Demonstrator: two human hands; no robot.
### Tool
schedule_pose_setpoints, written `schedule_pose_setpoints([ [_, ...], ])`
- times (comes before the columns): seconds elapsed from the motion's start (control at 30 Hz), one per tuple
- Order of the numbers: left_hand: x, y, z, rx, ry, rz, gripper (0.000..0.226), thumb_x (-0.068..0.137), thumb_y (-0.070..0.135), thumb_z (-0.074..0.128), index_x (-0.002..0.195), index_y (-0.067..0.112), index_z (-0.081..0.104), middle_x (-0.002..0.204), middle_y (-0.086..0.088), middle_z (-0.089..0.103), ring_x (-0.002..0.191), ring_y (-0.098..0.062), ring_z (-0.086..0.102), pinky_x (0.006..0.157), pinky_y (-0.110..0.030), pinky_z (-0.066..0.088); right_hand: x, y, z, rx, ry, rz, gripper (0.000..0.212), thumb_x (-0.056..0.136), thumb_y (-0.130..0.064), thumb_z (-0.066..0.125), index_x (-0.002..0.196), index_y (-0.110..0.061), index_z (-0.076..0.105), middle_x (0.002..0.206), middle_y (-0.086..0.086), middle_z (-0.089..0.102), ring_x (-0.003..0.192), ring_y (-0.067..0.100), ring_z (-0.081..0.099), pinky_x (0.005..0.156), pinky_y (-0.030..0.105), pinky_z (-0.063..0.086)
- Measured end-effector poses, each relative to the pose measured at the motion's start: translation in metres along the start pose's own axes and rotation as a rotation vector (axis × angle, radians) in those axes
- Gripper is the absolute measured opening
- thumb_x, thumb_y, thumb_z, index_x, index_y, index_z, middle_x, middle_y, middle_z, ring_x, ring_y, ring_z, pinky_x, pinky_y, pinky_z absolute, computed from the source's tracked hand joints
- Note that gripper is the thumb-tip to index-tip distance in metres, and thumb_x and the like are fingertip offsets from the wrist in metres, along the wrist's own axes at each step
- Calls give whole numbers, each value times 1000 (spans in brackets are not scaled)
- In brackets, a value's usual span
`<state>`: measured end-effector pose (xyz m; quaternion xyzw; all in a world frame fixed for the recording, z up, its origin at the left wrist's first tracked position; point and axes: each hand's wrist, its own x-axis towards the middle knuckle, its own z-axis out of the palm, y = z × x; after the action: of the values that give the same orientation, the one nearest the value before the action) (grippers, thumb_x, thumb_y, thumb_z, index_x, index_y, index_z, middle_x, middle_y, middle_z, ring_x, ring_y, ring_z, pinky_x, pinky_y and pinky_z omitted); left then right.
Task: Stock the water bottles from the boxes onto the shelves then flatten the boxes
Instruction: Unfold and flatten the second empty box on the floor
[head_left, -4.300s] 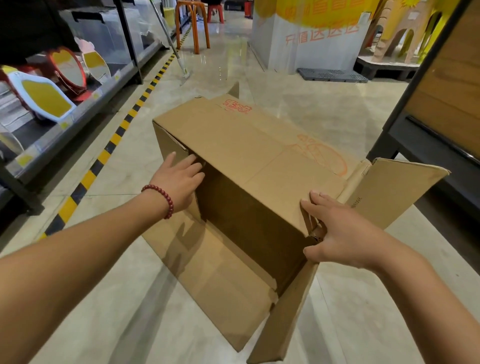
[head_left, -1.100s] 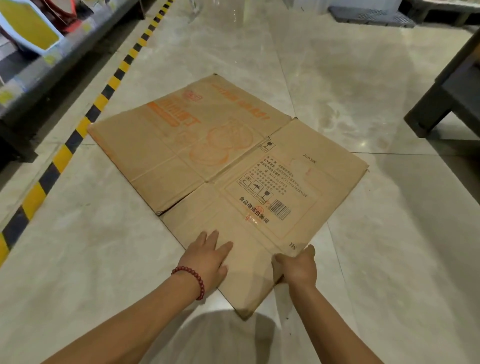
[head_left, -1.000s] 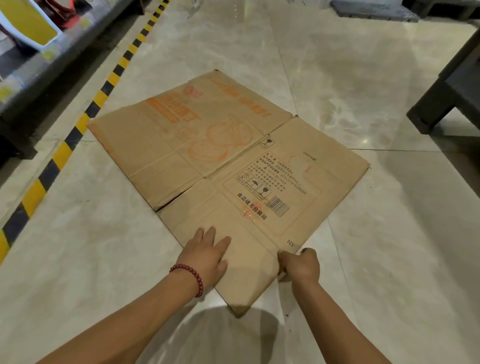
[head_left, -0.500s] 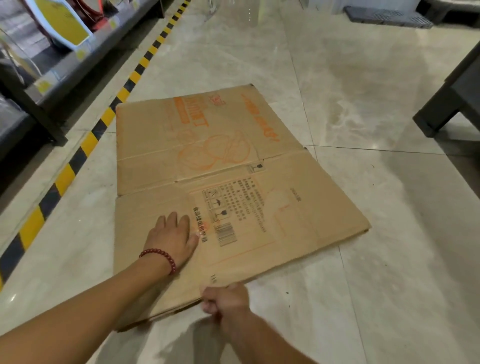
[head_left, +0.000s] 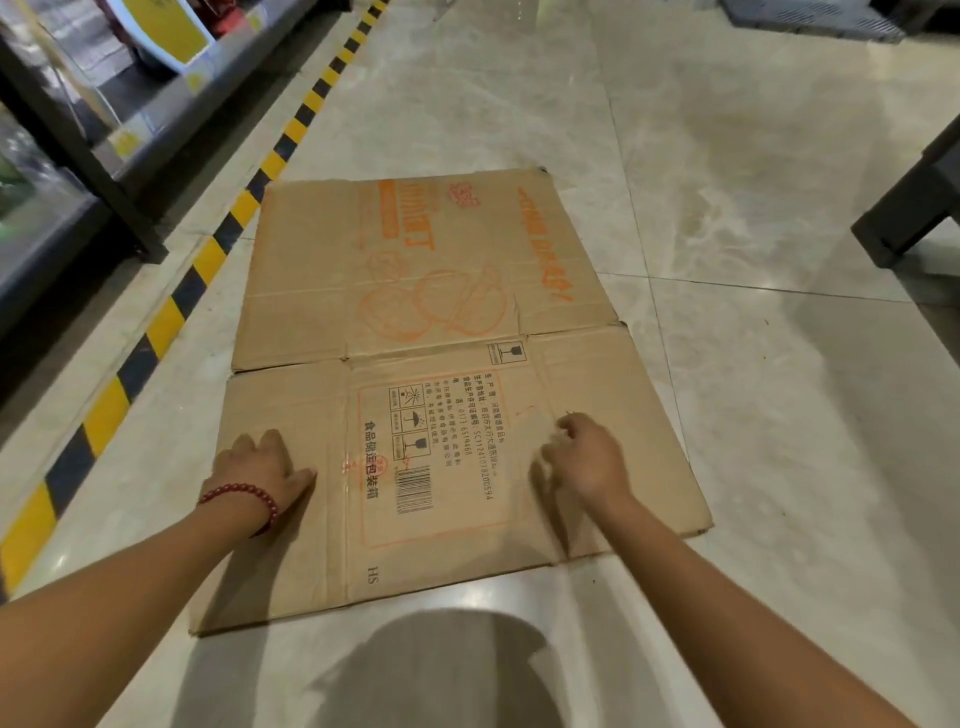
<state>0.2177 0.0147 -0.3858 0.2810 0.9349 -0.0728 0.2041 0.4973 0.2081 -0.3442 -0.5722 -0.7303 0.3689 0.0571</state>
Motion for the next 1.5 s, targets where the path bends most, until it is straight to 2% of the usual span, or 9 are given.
schedule_pose_setpoints([
  [0.2,15,-16,4,-218,8,-392,90,63,69,69,120,4,44,114,-24,52,98,-39,53,76,-41,49,37,63,-24,-254,34,184,51,75,-36,68,113,-7,49,119,15,54,113,37,47,85,40,39],
  [0.33,21,-20,4,-369,44,-467,92,56,65,77,115,2,45,113,-26,52,99,-42,52,77,-44,47,38,79,-28,-294,82,228,69,74,-44,72,127,-11,41,136,11,39,126,35,34,101,50,33],
  [0.43,22,-25,5,-452,40,-479,94,52,64,80,114,2,46,111,-25,54,97,-41,53,79,-46,51,47,88,-36,-215,123,299,78,69,-49,76,126,-11,39,129,15,45,122,38,40,96,50,37],
  [0.63,13,-26,-20,-505,186,-412,81,54,63,79,95,-2,53,92,-24,59,80,-40,56,59,-40,48,56,95,-49,-128,87,289,66,65,-44,82,106,-5,46,109,15,57,104,36,53,78,40,42],
  [0.8,11,-21,-57,-536,249,-329,61,68,38,80,103,-1,48,95,-21,52,83,-36,49,65,-41,41,45,92,-62,125,-46,263,39,68,-30,83,88,-9,57,92,3,64,86,25,60,77,39,50],
  [0.93,6,-21,-73,-523,186,-240,44,75,30,76,94,2,48,90,-18,54,79,-33,50,63,-38,40,41,77,-76,310,-77,242,33,71,-14,79,97,-7,62,96,7,67,83,23,63,65,33,49],
  [1.07,0,-18,-82,-504,161,-128,39,78,25,74,93,2,47,92,-22,57,83,-37,55,71,-46,50,34,58,-92,170,-137,87,22,85,-14,65,102,-9,52,105,8,61,93,25,60,77,37,49],
  [1.23,-15,12,-95,-442,261,-42,33,81,19,71,83,3,42,77,-16,47,71,-29,44,55,-34,33,15,14,-93,-86,-61,-138,25,89,-12,55,110,-3,45,102,9,54,90,27,53,75,37,46],
  [1.5,-91,28,-196,-393,230,15,28,80,12,69,89,3,43,91,-19,50,81,-27,42,68,-34,33,-66,-47,-177,-174,-22,-36,18,87,-8,50,103,-5,44,93,7,53,83,28,51,67,36,43],
])
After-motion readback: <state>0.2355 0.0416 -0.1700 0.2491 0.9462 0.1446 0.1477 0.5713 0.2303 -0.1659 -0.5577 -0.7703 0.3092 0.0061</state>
